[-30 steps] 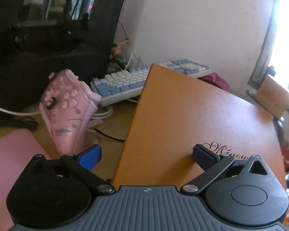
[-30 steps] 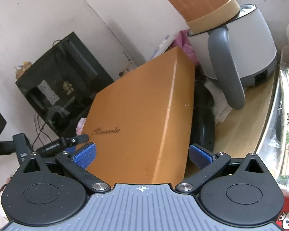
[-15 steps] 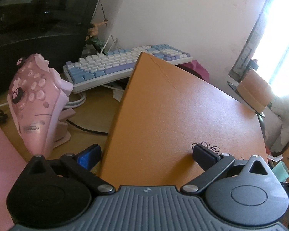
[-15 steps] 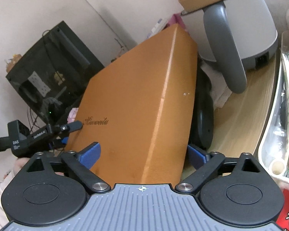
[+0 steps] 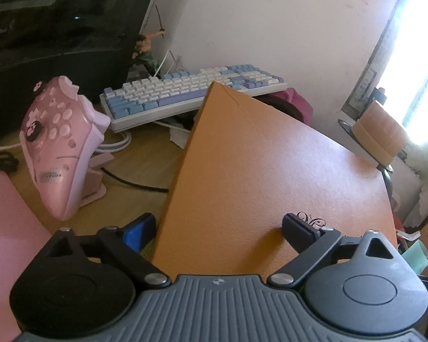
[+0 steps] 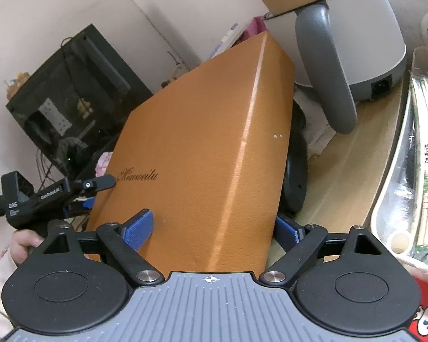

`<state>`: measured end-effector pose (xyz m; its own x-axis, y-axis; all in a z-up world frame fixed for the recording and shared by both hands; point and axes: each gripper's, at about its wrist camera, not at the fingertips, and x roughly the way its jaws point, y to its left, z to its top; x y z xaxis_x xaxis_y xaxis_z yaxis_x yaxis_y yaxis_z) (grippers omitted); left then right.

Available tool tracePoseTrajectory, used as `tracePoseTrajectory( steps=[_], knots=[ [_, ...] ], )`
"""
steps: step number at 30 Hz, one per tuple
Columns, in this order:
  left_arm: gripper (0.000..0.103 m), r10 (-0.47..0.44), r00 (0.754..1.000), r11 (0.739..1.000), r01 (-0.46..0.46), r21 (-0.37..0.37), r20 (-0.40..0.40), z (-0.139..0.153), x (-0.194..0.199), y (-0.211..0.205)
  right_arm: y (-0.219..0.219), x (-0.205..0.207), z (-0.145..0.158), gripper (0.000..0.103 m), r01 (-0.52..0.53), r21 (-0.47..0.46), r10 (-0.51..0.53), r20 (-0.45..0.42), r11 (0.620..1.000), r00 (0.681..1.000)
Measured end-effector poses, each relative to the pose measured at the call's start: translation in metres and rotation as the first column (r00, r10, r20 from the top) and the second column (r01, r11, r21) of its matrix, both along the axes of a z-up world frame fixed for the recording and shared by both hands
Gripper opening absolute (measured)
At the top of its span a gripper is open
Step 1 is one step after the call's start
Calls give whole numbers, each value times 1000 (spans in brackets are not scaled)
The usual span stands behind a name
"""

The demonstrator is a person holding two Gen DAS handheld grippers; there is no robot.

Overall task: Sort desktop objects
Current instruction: 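Grasp the edge of the orange box with both grippers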

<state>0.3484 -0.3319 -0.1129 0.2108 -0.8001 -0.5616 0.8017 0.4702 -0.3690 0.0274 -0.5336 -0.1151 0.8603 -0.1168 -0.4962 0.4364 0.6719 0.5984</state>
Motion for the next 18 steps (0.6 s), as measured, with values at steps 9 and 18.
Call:
tracePoseTrajectory(
  steps=[9,18],
  knots=[
    [102,-6,1000,998,7,65,-14,-3,-7,3,2,-7,1,90,-25,7,25,-2,1000,1000],
    [103,-10,997,998,14,56,-76,-11,7,2,-2,-7,3,90,-52,-5,52,2,999,999]
  ],
)
